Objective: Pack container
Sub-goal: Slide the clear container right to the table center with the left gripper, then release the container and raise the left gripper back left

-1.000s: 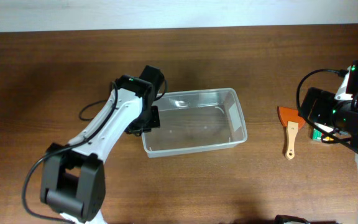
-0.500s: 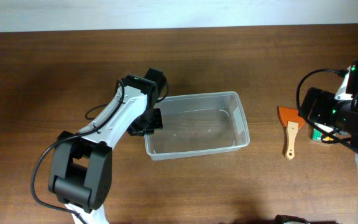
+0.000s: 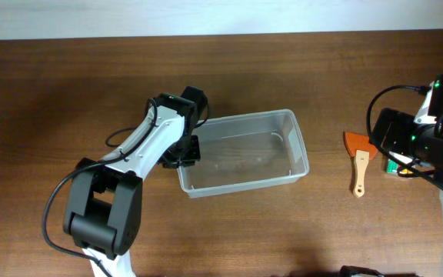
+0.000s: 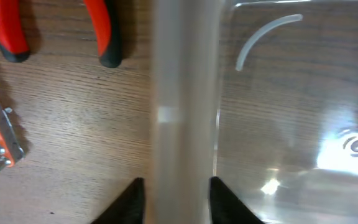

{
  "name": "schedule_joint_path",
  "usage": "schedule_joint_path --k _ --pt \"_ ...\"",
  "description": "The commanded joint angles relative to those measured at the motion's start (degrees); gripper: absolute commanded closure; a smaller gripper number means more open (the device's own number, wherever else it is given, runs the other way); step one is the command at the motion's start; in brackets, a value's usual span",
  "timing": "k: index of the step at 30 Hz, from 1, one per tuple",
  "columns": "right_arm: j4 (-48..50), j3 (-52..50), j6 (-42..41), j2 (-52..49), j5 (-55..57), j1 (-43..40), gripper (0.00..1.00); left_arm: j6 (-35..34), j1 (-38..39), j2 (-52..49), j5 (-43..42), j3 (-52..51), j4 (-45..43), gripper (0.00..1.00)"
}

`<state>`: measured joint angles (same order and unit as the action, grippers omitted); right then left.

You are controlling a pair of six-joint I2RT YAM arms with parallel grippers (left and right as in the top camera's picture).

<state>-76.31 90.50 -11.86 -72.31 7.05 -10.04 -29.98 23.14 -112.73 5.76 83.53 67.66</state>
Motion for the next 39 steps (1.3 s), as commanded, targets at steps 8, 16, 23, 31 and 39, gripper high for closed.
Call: schedule_joint_path --k 8,16,23,31,39 --pt "0.02 0.92 -0.48 0.33 0.09 -0.15 0.01 2.54 -0.15 -2.01 0.09 -1.07 1.01 0.54" --pt "0.0 0.92 -0.48 0.33 0.09 -0.15 0.02 2.82 -0.15 -2.01 0.87 -0.2 1.01 0.54" --pt "0.0 0.92 -0.48 0.33 0.09 -0.15 0.01 4.57 -0.15 -2.01 3.5 2.01 1.16 0.54" --pt "-0.02 0.92 -0.48 0.33 0.09 -0.15 0.01 8.48 -0.2 -2.01 6.14 7.06 1.09 0.52" --pt "-0.02 0.92 -0.48 0.33 0.09 -0.15 0.01 9.14 -0.52 -2.01 8.24 10.4 0.96 0.43"
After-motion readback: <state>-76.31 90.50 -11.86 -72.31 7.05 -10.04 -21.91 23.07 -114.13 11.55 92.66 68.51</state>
